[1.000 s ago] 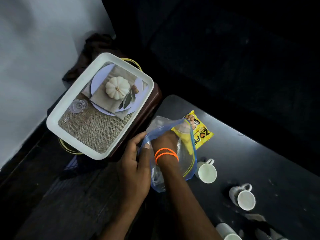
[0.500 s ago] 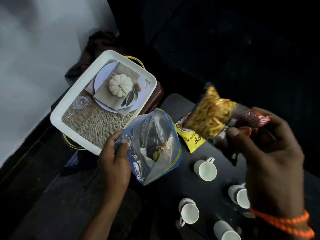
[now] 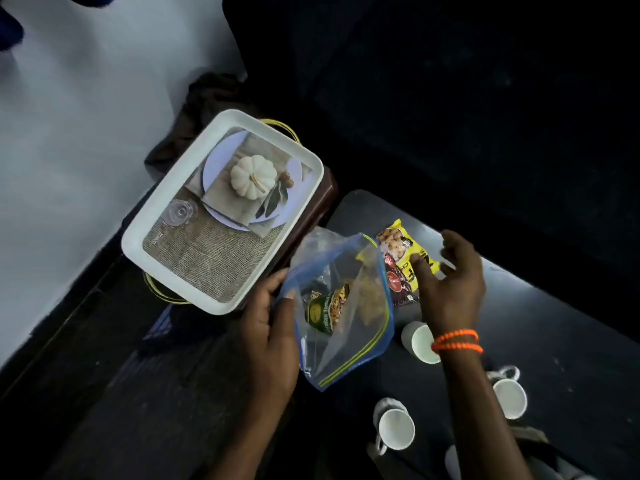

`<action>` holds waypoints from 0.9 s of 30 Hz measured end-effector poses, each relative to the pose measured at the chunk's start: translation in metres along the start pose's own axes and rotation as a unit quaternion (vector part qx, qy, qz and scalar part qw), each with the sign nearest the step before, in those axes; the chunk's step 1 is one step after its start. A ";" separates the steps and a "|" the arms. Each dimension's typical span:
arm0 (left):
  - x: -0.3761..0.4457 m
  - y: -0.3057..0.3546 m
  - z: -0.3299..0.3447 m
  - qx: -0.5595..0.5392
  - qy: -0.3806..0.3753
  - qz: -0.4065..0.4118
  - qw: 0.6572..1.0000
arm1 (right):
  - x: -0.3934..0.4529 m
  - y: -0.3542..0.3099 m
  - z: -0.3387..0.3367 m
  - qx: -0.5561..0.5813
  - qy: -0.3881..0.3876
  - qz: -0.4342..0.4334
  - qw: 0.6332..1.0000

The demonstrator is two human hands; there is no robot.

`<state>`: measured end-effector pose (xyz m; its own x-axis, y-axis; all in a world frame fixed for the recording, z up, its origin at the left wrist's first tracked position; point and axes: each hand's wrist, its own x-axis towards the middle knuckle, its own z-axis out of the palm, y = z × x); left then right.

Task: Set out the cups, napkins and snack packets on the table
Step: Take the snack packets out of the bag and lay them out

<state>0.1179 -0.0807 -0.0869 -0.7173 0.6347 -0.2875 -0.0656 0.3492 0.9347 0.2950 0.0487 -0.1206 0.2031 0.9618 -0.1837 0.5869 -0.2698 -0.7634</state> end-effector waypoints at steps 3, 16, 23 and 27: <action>-0.004 0.001 0.007 -0.006 -0.012 -0.018 1.000 | -0.032 -0.048 -0.010 0.067 -0.111 -0.152 0.980; -0.002 -0.012 0.018 0.023 -0.011 -0.001 1.000 | -0.052 -0.045 0.089 -0.415 -0.440 -0.176 0.776; 0.016 -0.022 0.008 0.016 0.057 -0.018 0.998 | -0.069 -0.105 0.023 -0.260 -0.367 -0.209 0.869; 0.032 -0.025 -0.003 0.010 0.082 -0.042 0.996 | -0.062 -0.121 -0.056 -0.064 -0.236 -0.212 0.946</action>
<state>0.0947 -0.0708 -0.1190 -0.8139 0.4816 -0.3249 -0.1179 0.4107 0.9041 0.2552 0.0190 0.0178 -0.4265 0.8907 -0.1571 0.6339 0.1705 -0.7544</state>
